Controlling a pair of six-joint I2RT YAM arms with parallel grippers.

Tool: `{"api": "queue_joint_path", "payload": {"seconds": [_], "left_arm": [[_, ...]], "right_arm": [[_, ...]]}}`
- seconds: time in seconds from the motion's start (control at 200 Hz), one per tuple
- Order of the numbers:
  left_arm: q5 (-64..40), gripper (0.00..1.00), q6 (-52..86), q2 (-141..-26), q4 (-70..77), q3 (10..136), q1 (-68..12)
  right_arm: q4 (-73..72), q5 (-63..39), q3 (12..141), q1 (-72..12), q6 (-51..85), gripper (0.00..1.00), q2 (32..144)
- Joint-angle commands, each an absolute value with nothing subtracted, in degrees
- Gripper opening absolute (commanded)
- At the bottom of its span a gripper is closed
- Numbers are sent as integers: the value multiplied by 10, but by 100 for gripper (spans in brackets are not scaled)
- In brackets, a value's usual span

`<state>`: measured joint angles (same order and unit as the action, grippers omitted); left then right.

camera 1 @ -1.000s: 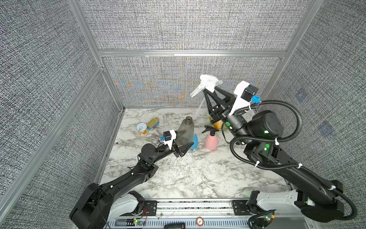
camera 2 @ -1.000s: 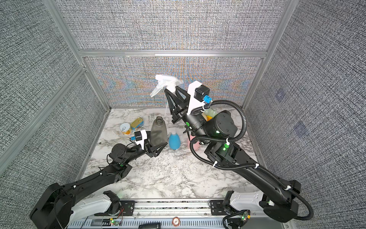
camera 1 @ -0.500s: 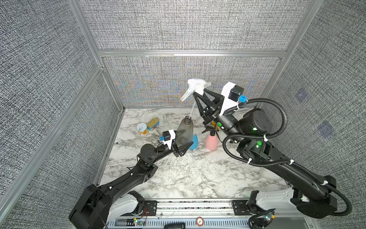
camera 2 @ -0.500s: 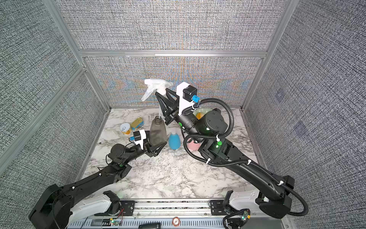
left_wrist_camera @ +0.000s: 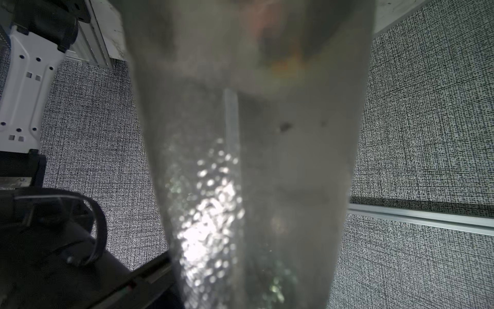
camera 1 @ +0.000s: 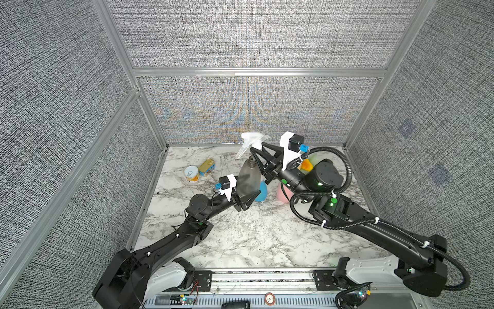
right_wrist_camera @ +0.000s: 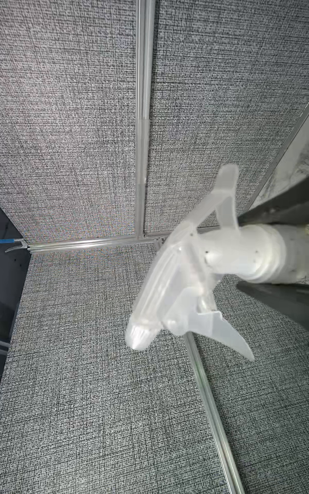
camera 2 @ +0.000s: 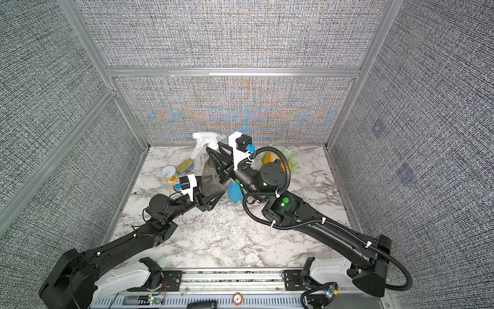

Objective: Attach spray nozzles to spray bottles
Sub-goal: Insert the spray nozzle into the spray bottle.

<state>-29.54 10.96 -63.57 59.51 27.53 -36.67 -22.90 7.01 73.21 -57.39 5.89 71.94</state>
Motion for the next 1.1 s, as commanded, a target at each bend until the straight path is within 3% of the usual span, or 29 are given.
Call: {"api": "queue_joint_path", "payload": {"seconds": [0.0,1.096], "left_arm": [[-285,71,108,-629,609,275,-367],[-269,71,100,-612,600,275,-367]], "right_arm": [[-260,70,719,-575,80,31,715],[-276,23,646,-583,84,36,714]]}}
